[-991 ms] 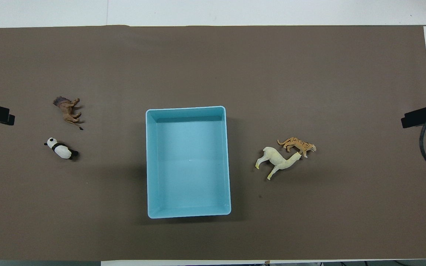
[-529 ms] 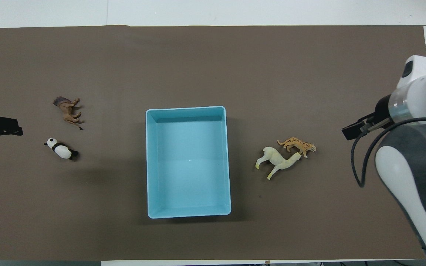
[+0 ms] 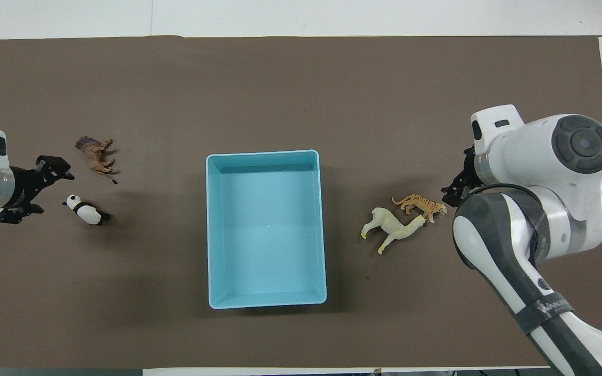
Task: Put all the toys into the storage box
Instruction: 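Reach the left gripper to the panda while the right gripper reaches the tiger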
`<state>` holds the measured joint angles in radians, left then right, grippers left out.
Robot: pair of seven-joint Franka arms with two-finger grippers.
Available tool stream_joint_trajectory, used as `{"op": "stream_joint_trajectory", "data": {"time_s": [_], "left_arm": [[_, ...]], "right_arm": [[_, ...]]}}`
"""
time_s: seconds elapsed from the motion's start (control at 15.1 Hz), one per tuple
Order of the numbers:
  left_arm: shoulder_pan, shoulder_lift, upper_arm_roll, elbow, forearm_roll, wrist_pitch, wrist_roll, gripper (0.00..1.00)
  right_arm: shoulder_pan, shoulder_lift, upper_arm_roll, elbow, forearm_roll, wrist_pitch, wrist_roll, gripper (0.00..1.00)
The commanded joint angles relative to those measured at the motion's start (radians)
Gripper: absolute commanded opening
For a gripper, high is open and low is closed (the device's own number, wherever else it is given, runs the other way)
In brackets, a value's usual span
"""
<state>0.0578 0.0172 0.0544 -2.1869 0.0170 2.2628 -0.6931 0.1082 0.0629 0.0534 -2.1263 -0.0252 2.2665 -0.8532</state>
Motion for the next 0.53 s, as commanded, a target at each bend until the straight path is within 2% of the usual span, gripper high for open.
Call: {"op": "stream_joint_trajectory", "data": {"time_s": [0.0, 0.13, 0.46], "left_arm": [[0.023, 0.036, -0.001, -0.037, 0.015, 0.104, -0.075, 1.00], [0.028, 0.029, -0.001, -0.074, 0.015, 0.129, -0.083, 1.00], [0.030, 0.001, -0.001, -0.151, 0.015, 0.150, -0.080, 1.00]], "right_arm": [[0.039, -0.015, -0.004, -0.076, 0.013, 0.098, -0.105, 1.00], [0.041, -0.026, -0.004, -0.138, 0.013, 0.151, -0.188, 1.00], [0.002, -0.054, -0.004, -0.207, 0.013, 0.157, -0.378, 1.00]]}}
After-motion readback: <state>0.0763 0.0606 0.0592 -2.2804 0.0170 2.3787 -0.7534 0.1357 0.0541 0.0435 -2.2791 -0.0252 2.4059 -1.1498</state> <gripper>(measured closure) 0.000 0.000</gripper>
